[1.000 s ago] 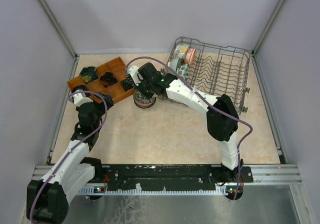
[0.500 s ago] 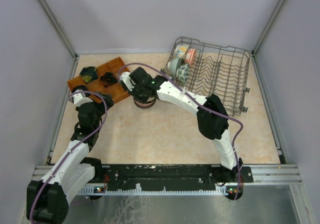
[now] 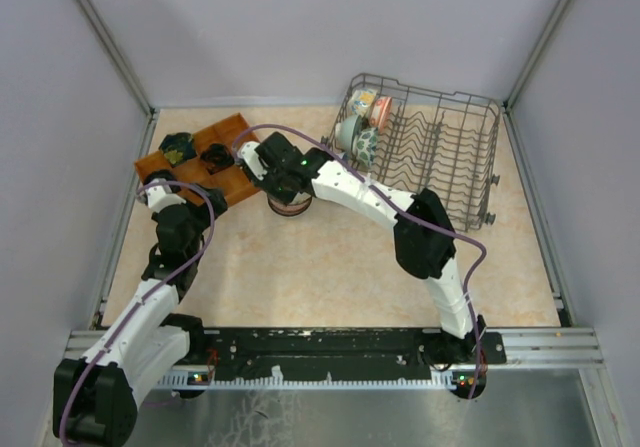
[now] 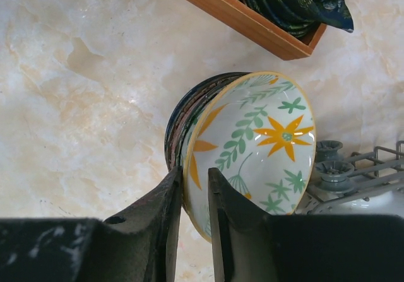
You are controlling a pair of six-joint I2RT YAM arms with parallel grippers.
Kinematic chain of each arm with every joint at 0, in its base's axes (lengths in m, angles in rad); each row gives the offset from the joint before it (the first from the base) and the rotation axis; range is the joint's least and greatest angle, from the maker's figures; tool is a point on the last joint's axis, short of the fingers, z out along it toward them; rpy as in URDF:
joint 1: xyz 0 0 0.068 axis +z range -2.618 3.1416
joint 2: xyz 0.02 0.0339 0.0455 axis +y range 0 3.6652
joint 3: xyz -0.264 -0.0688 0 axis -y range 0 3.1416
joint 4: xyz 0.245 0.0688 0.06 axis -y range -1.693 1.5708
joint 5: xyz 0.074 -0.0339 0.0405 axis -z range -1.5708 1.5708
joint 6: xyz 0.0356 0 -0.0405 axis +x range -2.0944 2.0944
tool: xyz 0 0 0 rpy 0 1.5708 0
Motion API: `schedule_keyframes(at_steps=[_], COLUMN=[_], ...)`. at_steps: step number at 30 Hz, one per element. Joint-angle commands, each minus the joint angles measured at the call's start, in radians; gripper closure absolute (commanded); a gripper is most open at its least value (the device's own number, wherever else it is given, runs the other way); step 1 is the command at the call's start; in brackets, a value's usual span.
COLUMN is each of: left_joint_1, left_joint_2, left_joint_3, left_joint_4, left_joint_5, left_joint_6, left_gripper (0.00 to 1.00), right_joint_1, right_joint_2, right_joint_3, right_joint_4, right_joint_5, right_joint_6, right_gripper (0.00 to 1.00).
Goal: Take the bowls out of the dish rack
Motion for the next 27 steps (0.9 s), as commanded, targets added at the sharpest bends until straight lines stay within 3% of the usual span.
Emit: schedule_keyframes(at_steps=[1, 12, 14, 19, 27], left_joint_1=[0.005, 0.005, 0.005, 0.005, 0.005], left_joint_2=[0.000, -0.014, -0.015, -0.016, -0.022], left_joint_3=[0.003, 0.002, 0.000, -0.001, -0.001], left_joint_4=[0.020, 0.010, 0.010, 0.010, 0.005], left_joint_5=[0.004, 0.000, 0.000, 0.003, 0.000], left_joint_6=[0.007, 0.009, 0.008, 0.007, 0.007], left_gripper=[0.01, 0.01, 0.01, 0.01, 0.01], right_joint_1=[0.014, 0.021, 0.023, 0.029, 0.068], right_joint_2=[-0.001, -0.065, -0.081, -0.082, -0.052], right_joint_3=[0.069, 0.003, -0.016, -0.030, -0.032], right_joint_4=[0.004, 0.059, 0.072, 0.073, 0.075], right_joint_5=[0.052, 0.045, 0.032, 0.035, 0.098], right_joint_6=[-0.008, 0.009, 0.011, 0.017, 0.023], right_gripper=[0.76, 0.70, 0.72, 0.88, 0.93])
